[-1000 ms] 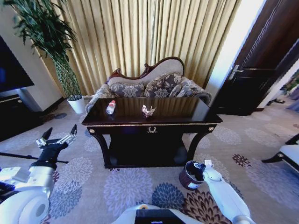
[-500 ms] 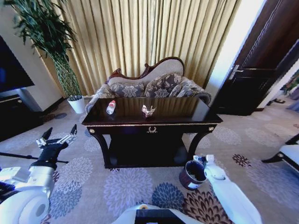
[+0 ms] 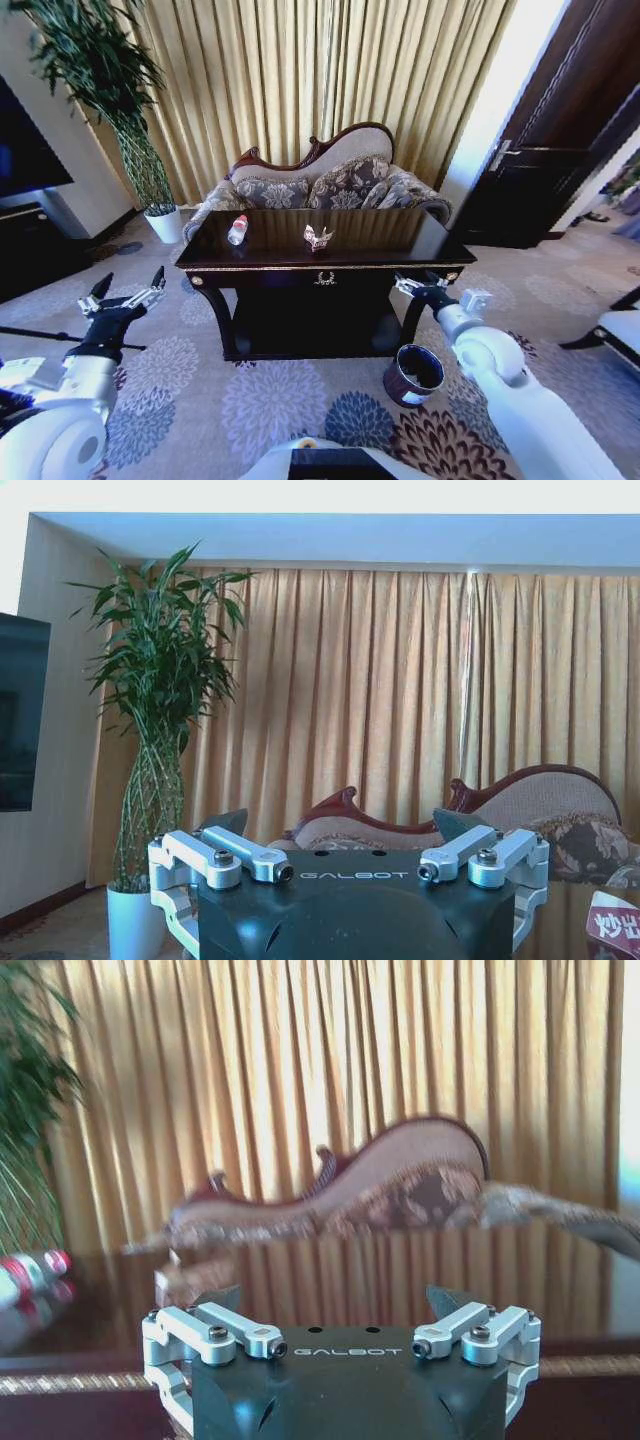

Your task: Move to the front of the table and place the trash on the table into the trash bin.

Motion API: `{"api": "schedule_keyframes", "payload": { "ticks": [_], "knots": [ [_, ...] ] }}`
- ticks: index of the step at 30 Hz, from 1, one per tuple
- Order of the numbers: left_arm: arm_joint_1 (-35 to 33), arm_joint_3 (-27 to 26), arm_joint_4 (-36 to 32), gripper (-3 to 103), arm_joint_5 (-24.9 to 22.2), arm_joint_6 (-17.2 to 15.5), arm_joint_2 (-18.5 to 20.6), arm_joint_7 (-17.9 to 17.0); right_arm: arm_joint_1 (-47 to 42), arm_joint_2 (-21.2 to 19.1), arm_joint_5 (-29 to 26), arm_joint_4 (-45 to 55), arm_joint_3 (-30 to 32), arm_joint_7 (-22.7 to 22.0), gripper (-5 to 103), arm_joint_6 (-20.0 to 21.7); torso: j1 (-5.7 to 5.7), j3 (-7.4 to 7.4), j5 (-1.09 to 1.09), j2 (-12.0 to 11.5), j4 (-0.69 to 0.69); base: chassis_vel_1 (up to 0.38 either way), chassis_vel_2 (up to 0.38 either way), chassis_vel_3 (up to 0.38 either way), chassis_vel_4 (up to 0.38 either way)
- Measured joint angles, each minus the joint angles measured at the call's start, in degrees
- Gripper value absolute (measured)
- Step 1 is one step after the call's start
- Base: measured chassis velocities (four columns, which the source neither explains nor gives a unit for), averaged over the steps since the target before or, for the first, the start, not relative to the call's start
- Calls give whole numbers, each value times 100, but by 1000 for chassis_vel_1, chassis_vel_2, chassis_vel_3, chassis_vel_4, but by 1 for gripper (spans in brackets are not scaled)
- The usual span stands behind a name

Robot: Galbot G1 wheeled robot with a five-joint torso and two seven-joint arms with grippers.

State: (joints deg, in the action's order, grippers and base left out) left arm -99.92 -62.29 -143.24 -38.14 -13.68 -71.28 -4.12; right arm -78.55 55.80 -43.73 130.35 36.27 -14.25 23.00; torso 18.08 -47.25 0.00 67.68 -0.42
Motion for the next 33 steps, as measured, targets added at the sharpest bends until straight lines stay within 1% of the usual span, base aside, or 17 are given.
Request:
{"api": "schedule_keyframes", "payload": {
  "ticks": [2, 4, 8, 12, 15, 21, 33],
  "knots": [
    [-4, -1, 0, 100, 0, 1, -6, 0, 1, 9, 62, 32, -6, 0, 100, -27, 0, 0, 0, 0, 0, 0, 0, 0, 0],
    [-7, 1, 0, 100, 0, 4, -14, 0, 8, 19, 280, 7, -36, 12, 100, -63, 0, 0, 0, 0, 0, 0, 0, 0, 0],
    [17, 11, 0, 100, 2, 6, -1, 0, -5, 38, 375, -21, -55, 44, 100, -75, 0, -1, 1, 0, -1, 0, 0, 0, 0],
    [16, 22, 0, 100, 7, 6, -10, 0, -1, 45, 397, -32, -68, 74, 100, -85, 0, -1, 0, 0, -1, 0, 0, 0, 0],
    [12, 30, 0, 100, 14, 6, -20, 0, 15, 33, 449, -55, -77, 192, 100, -95, 0, -1, 0, 0, 0, 0, 0, 0, 0],
    [20, 17, 0, 100, 16, 7, -19, 0, 34, 14, 477, -51, -118, 235, 100, -100, -1, 0, 0, 0, -1, -20, 18, 14, -21],
    [6, 13, 0, 100, 24, 11, -32, 0, -6, -4, 512, 27, -142, 260, 100, -100, 1, -1, 0, -1, 0, -122, 126, 124, -110]
  ]
}}
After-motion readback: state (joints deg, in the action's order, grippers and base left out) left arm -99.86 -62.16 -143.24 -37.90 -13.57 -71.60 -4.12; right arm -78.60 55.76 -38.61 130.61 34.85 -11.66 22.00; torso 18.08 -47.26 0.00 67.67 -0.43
